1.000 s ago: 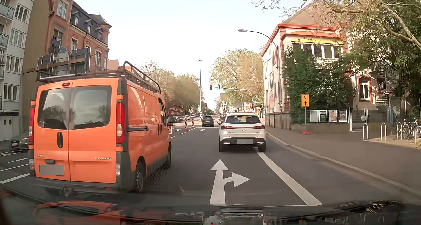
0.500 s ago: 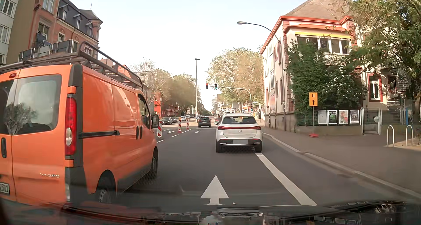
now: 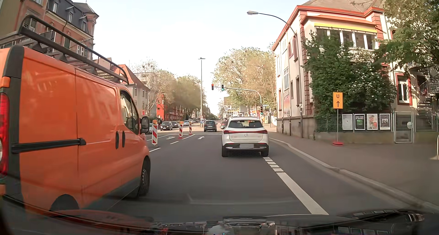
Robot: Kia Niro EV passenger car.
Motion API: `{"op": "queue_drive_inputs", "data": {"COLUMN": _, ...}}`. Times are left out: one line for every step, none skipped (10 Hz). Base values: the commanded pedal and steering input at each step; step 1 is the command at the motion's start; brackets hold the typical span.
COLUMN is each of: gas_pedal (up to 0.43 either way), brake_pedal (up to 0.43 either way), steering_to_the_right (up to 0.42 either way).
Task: Follow the waypoints while adhering to traffic rules and regulations
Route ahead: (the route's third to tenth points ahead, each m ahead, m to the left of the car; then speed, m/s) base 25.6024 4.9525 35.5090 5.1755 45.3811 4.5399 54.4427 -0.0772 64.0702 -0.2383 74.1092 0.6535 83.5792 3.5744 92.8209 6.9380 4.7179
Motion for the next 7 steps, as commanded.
{"op": "queue_drive_inputs", "data": {"gas_pedal": 0.24, "brake_pedal": 0.0, "steering_to_the_right": 0.008}}
{"op": "queue_drive_inputs", "data": {"gas_pedal": 0.228, "brake_pedal": 0.0, "steering_to_the_right": 0.01}}
{"op": "queue_drive_inputs", "data": {"gas_pedal": 0.228, "brake_pedal": 0.0, "steering_to_the_right": 0.009}}
{"op": "queue_drive_inputs", "data": {"gas_pedal": 0.228, "brake_pedal": 0.0, "steering_to_the_right": 0.009}}
{"op": "queue_drive_inputs", "data": {"gas_pedal": 0.209, "brake_pedal": 0.0, "steering_to_the_right": 0.007}}
{"op": "queue_drive_inputs", "data": {"gas_pedal": 0.189, "brake_pedal": 0.0, "steering_to_the_right": 0.006}}
{"op": "queue_drive_inputs", "data": {"gas_pedal": 0.169, "brake_pedal": 0.0, "steering_to_the_right": 0.006}}
